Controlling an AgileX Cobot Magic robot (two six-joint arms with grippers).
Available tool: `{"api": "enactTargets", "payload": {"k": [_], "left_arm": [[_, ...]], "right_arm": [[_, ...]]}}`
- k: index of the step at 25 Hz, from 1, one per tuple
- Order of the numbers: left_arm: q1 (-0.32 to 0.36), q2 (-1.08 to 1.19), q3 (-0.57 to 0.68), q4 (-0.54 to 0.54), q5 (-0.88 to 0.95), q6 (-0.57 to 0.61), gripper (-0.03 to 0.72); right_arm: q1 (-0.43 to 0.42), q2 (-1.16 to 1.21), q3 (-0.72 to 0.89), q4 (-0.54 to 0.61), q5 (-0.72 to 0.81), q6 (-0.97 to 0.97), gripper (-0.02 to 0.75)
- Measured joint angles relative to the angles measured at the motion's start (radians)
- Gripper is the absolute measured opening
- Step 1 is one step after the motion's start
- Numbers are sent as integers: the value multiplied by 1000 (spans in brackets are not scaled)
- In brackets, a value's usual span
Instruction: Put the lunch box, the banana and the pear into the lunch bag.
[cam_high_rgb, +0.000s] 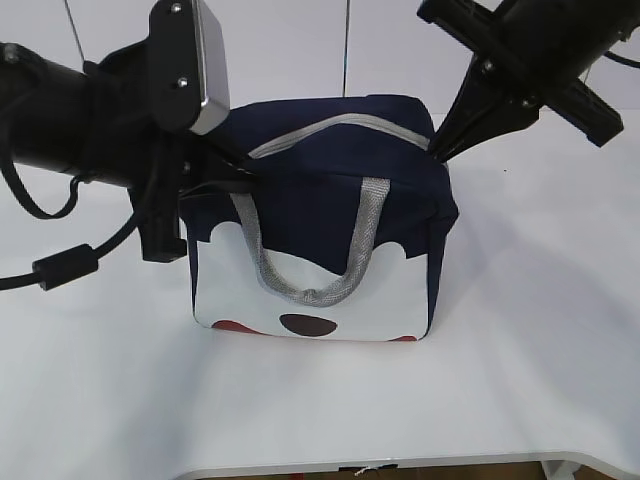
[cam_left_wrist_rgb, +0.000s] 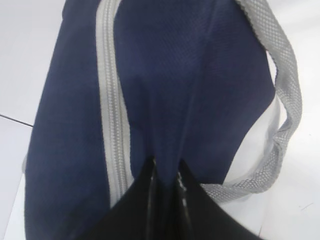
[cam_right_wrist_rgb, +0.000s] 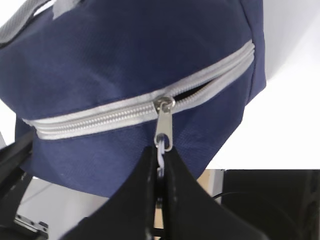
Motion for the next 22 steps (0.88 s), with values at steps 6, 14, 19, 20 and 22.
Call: {"api": "enactTargets", "payload": {"k": [6, 14, 19, 20, 22], "left_arm": [[0, 0, 0, 0, 1, 0, 2], [0, 0, 0, 0, 2, 0, 2], [0, 0, 0, 0, 5, 0, 2], [0, 0, 0, 0, 5, 0, 2], [0, 0, 0, 0, 5, 0, 2]], "right_arm": [[-34, 1, 0, 69, 0, 44, 18], [-54, 29, 0, 153, 0, -62, 18], [-81, 36, 0, 165, 0, -84, 18], [-90, 36, 0, 165, 0, -87, 18], [-106, 36, 0, 166, 0, -95, 18]]}}
